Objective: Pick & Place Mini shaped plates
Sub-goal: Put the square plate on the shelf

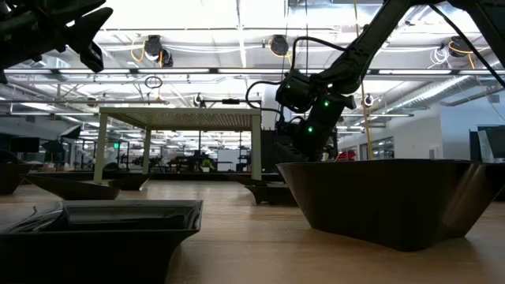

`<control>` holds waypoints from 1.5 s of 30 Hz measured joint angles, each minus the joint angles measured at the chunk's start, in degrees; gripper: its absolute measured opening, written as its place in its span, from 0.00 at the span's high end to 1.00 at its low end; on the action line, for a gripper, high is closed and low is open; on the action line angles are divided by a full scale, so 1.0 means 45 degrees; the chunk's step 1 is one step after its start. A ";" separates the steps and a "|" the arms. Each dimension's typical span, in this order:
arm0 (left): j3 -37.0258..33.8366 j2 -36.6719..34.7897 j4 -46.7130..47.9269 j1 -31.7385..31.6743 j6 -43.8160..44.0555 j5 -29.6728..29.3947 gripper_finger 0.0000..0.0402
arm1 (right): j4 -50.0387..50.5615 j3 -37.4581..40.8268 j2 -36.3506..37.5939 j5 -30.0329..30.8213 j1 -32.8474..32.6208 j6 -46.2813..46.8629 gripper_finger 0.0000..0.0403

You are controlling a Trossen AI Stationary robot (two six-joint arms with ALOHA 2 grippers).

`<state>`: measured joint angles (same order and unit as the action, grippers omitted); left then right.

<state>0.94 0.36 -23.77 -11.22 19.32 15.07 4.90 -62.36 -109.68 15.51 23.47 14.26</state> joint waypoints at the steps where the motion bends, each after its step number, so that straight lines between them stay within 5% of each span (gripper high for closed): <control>1: 0.0001 0.0000 -0.0002 0.0001 0.0001 0.0000 0.80 | 0.0074 0.0012 0.0086 -0.0006 -0.0017 0.0002 0.98; 15: -0.0001 0.0000 0.0000 0.0004 -0.0001 -0.0005 0.80 | 0.0265 0.0047 0.3701 0.2861 -0.0254 -0.2189 1.00; 24: -0.0001 0.0000 -0.0003 0.0002 0.0001 0.0000 0.80 | -0.2838 0.0037 0.6068 0.1720 -0.0958 -0.4540 1.00; 29: -0.0004 0.0000 -0.0004 0.0000 0.0004 0.0000 0.80 | -0.4647 -0.0359 0.5580 0.0481 -0.1358 -0.4586 1.00; 38: 0.0001 0.0000 -0.0005 0.0004 0.0004 -0.0005 0.80 | -0.2237 -0.2936 0.3057 0.0394 -0.1493 -0.4770 1.00; 45: -0.0003 0.0000 -0.0010 -0.0001 0.0004 -0.0010 0.80 | -0.2337 -0.3513 0.1900 -0.1424 -0.1493 -0.4807 1.00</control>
<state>0.93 0.36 -23.81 -11.22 19.33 15.03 -5.62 -78.17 -101.13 9.10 16.75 -7.37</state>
